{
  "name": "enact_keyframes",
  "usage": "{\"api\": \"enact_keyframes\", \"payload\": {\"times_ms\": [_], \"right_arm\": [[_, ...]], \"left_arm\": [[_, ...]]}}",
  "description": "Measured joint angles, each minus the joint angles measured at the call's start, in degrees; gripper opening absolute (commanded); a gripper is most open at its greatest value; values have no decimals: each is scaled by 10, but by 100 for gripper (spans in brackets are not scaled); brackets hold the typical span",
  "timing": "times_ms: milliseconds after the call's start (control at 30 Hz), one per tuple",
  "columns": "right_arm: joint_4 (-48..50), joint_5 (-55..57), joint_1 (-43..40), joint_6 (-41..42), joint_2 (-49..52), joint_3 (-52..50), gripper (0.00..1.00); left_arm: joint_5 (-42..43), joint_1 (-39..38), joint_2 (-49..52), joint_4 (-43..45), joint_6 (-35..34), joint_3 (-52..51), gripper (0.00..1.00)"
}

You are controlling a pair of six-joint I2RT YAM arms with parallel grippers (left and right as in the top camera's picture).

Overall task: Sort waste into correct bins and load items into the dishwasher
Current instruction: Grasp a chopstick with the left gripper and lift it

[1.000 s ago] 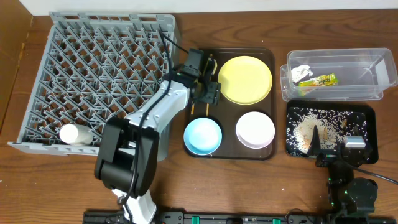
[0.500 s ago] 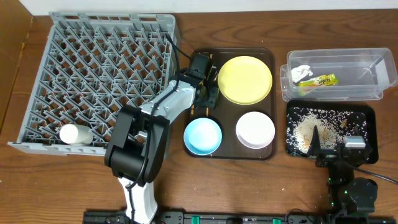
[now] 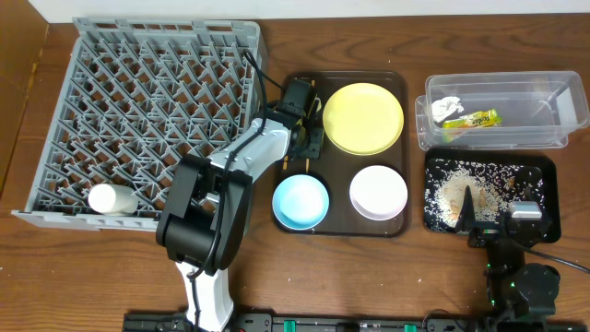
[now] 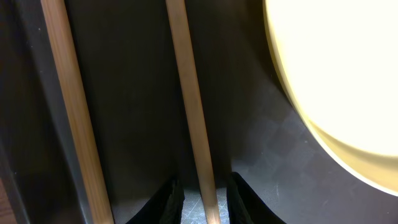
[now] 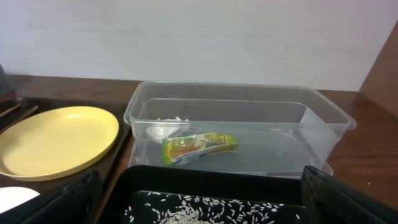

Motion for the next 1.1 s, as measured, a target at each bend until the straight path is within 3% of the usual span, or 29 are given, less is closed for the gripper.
{"api": "enact_keyframes", "payload": {"times_ms": [367, 467, 633, 967, 1100], "right_arm": [[0, 0, 0, 0, 0, 0, 99], [0, 0, 0, 0, 0, 0, 99], [0, 0, 0, 0, 0, 0, 99], [0, 0, 0, 0, 0, 0, 99], [0, 0, 0, 0, 0, 0, 99]], "left_arm": [[-54, -37, 2, -7, -17, 1, 19], [-73, -53, 7, -13, -27, 7, 9], [-85, -61, 12, -20, -37, 17, 8], [-87, -18, 2, -110, -77, 45, 8], [-89, 12, -52, -156, -73, 80, 8]]}}
